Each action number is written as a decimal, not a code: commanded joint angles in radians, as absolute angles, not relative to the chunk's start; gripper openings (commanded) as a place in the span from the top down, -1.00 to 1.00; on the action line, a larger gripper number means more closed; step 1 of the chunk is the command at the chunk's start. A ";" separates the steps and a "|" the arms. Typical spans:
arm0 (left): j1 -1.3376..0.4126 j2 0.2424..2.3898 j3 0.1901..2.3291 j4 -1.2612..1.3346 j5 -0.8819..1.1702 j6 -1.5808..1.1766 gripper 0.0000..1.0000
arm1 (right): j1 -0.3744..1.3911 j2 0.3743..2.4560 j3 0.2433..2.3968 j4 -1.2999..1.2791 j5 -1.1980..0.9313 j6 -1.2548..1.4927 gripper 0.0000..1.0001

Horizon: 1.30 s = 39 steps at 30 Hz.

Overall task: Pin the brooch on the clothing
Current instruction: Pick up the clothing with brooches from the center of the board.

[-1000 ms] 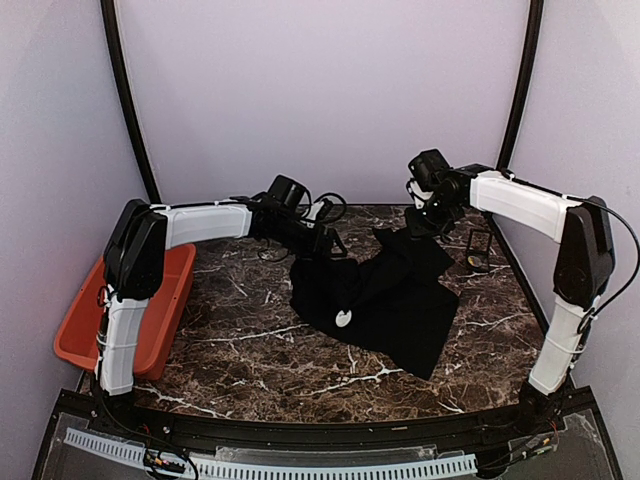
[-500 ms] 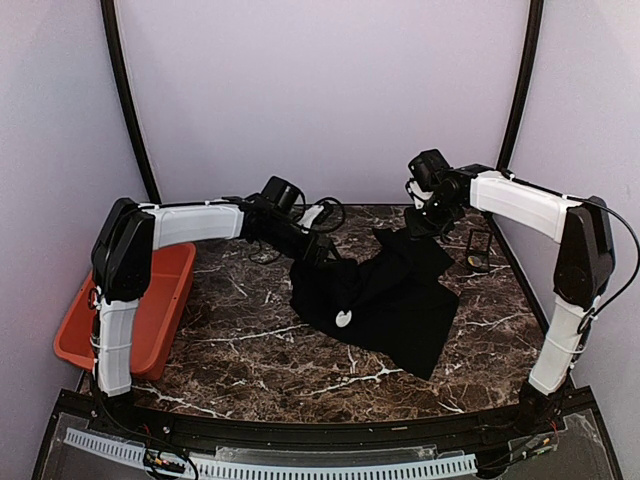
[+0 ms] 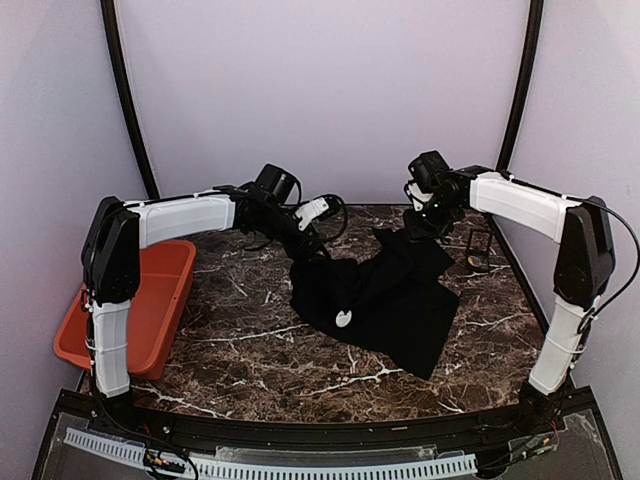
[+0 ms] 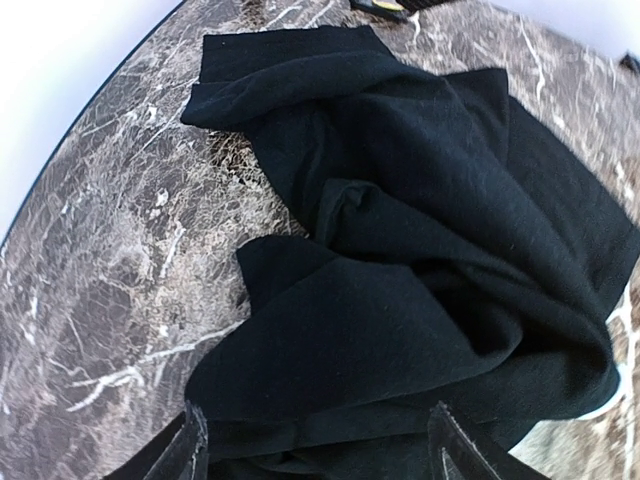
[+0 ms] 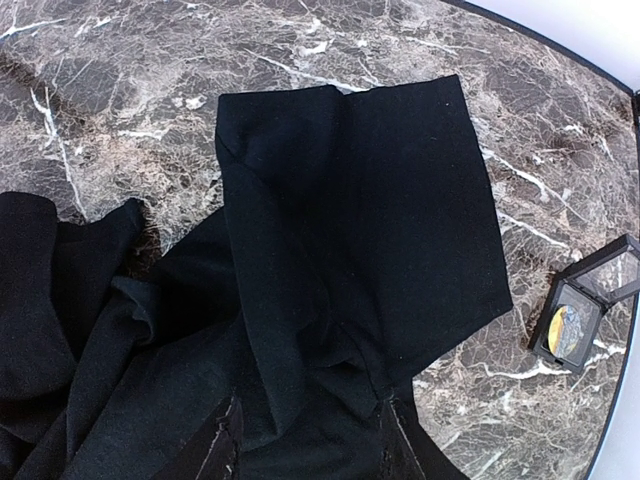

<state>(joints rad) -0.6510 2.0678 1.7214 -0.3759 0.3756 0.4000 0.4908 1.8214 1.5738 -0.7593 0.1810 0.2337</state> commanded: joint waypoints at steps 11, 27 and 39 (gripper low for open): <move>-0.680 2.130 1.766 -0.448 0.311 0.640 -0.25 | 0.498 1.780 1.602 -0.763 0.166 0.231 0.09; -0.728 2.230 1.846 -0.413 0.268 0.663 0.37 | 0.499 1.754 1.576 -0.762 0.167 0.233 0.09; -0.727 2.056 1.740 -0.166 0.004 0.461 0.98 | 0.503 1.758 1.560 -0.707 0.051 0.185 0.08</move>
